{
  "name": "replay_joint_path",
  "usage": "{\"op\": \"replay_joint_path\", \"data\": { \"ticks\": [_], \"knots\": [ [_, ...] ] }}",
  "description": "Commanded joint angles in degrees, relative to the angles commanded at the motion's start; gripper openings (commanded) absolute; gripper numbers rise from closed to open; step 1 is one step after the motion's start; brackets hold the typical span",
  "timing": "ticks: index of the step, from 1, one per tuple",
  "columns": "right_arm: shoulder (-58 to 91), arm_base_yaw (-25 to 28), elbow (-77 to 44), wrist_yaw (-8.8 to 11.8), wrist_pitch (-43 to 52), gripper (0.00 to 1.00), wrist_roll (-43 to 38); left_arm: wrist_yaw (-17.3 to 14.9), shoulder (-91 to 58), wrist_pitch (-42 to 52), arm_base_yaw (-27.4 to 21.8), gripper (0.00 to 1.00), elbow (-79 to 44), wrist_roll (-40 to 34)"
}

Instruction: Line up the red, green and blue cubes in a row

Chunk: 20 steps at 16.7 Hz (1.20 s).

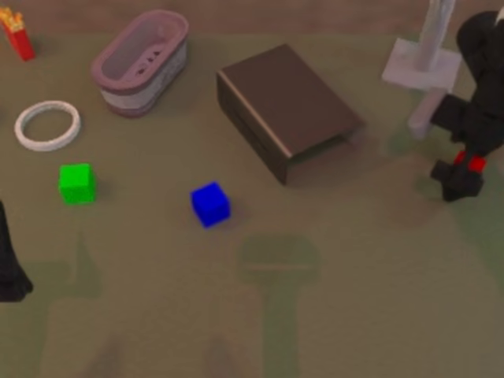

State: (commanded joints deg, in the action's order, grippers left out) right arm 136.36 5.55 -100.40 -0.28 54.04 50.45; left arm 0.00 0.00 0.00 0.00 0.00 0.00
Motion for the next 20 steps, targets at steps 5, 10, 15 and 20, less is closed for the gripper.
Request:
{"op": "replay_joint_path", "data": {
  "ticks": [5,10,15,20],
  "knots": [
    [0.0,0.0,0.0,0.0,0.0,0.02,0.0,0.0,0.0,0.0,0.0,1.00,0.0,0.0],
    [0.0,0.0,0.0,0.0,0.0,0.00,0.0,0.0,0.0,0.0,0.0,1.00,0.0,0.0],
    [-2.4,0.1,-0.1,0.7,1.9,0.00,-1.0,0.0,0.0,0.0,0.0,1.00,0.0,0.0],
    [-4.6,0.3,-6.0,0.8,10.3,0.00,-0.9,0.0,0.0,0.0,0.0,1.00,0.0,0.0]
  ]
}}
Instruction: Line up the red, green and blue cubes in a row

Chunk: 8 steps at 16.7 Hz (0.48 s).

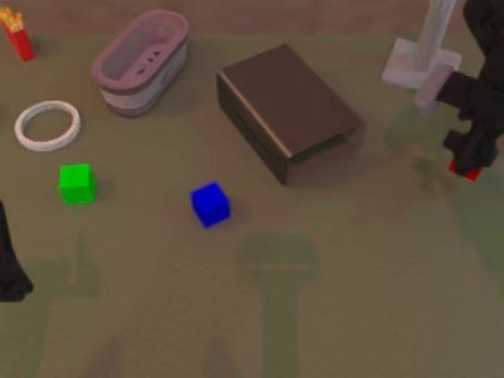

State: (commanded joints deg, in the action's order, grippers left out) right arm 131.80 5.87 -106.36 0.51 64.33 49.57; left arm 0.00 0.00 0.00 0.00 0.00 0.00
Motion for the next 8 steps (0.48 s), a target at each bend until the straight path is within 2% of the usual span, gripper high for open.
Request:
{"op": "replay_joint_path", "data": {
  "ticks": [3,8],
  "knots": [
    [-1.6,0.2,-3.2,0.0,4.5,0.00,0.0,0.0,0.0,0.0,0.0,1.00,0.0,0.0],
    [-1.5,0.0,-3.4,0.0,4.8,0.00,-0.1,0.0,0.0,0.0,0.0,1.00,0.0,0.0]
  ]
}}
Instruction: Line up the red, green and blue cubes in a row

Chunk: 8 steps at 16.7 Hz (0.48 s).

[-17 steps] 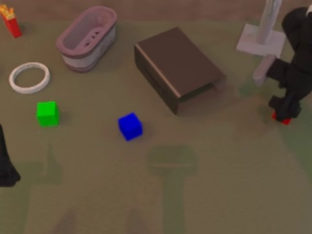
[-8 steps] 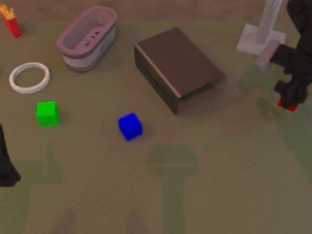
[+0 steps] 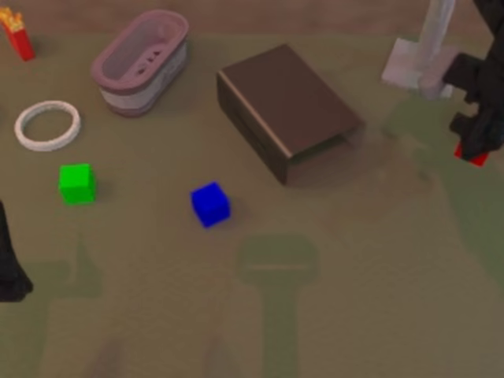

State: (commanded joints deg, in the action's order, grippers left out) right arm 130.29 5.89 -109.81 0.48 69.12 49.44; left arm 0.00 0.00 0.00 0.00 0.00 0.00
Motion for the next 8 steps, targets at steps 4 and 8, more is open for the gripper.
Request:
{"op": "replay_joint_path", "data": {
  "ticks": [4,8],
  "knots": [
    [1.2,6.3,-2.7,0.0,1.3,0.00,-1.7,0.0,0.0,0.0,0.0,1.00,0.0,0.0],
    [3.4,19.2,-7.3,-0.1,4.0,0.00,-5.7,0.0,0.0,0.0,0.0,1.00,0.0,0.0]
  ]
}}
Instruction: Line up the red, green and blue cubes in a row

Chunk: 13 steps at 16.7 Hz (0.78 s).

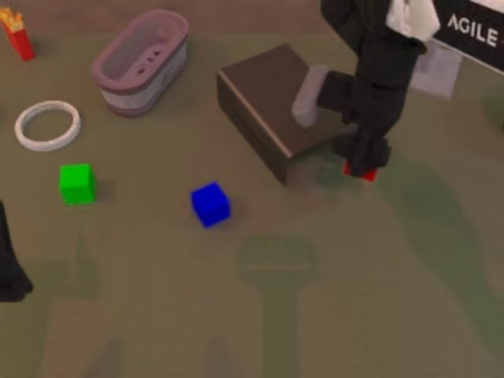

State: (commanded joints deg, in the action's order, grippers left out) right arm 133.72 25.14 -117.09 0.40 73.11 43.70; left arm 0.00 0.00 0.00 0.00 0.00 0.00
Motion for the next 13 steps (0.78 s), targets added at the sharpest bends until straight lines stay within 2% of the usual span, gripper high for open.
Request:
{"op": "replay_joint_path", "data": {
  "ticks": [5,7,10,13],
  "knots": [
    [2.7,19.1,-6.0,0.0,3.6,0.00,-6.0,0.0,0.0,0.0,0.0,1.00,0.0,0.0],
    [3.2,25.2,-7.8,-0.1,4.6,0.00,-8.0,0.0,0.0,0.0,0.0,1.00,0.0,0.0],
    [3.4,29.9,-9.4,-0.2,5.3,0.00,-9.8,0.0,0.0,0.0,0.0,1.00,0.0,0.0],
    [3.5,30.2,-9.5,-0.3,5.3,0.00,-9.9,0.0,0.0,0.0,0.0,1.00,0.0,0.0]
  ]
}}
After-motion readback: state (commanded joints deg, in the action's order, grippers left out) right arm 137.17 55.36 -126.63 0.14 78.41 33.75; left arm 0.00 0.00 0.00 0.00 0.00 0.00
